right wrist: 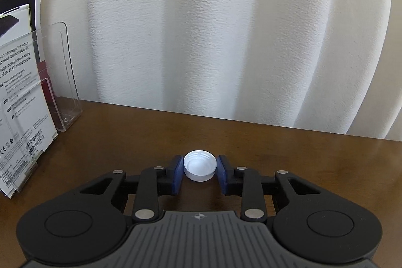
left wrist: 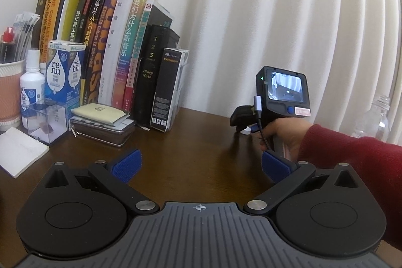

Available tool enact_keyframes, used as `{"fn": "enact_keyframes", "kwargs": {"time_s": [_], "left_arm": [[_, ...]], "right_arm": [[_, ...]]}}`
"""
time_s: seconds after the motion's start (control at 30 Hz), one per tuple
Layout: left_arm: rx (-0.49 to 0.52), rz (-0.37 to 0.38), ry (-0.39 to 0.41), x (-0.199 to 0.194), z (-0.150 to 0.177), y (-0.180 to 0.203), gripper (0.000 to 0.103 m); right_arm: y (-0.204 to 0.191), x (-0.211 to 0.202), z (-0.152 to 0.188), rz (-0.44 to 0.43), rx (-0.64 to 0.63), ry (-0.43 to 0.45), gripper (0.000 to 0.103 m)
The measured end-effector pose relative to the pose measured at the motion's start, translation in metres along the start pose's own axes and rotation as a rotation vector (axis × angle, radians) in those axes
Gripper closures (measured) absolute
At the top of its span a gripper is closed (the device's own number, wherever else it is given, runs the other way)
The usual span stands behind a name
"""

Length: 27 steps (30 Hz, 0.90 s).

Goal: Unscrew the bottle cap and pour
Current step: 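Close the right gripper on the white cap and lift it, then carry the cap with the right gripper and set it on the table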

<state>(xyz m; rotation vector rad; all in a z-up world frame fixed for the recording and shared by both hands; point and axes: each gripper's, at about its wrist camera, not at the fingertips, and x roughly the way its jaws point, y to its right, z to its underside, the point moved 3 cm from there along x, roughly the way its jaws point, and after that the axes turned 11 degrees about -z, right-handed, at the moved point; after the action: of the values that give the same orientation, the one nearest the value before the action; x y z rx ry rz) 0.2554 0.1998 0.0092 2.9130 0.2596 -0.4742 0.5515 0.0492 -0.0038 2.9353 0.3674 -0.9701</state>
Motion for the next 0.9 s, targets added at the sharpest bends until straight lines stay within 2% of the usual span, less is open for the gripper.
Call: {"fn": "enact_keyframes", "kwargs": {"time_s": [0.23,0.37,0.53,0.63,0.77,0.9], "left_arm": [[-0.001,-0.003,0.001,0.001,0.000,-0.001,0.000],[0.000,-0.008,0.012,-0.001,-0.003,-0.005,0.000],[-0.045,0.002,0.036,-0.006,-0.010,-0.014,0.000],[-0.050,0.034,0.057,-0.012,-0.014,-0.014,0.000],[-0.039,0.079,0.112,-0.023,-0.019,-0.012,0.000],[-0.026,0.137,0.120,-0.026,-0.019,-0.006,0.000]], "right_arm": [[-0.015,-0.025,0.016,-0.058,-0.018,-0.016,0.072],[-0.038,-0.056,0.034,-0.112,-0.109,-0.013,0.072],[-0.055,-0.124,0.055,-0.206,-0.242,0.051,0.072],[-0.052,-0.171,0.064,-0.283,-0.269,0.086,0.072],[-0.037,-0.225,0.073,-0.327,-0.306,0.123,0.072],[-0.016,-0.278,0.086,-0.360,-0.330,0.139,0.072]]}}
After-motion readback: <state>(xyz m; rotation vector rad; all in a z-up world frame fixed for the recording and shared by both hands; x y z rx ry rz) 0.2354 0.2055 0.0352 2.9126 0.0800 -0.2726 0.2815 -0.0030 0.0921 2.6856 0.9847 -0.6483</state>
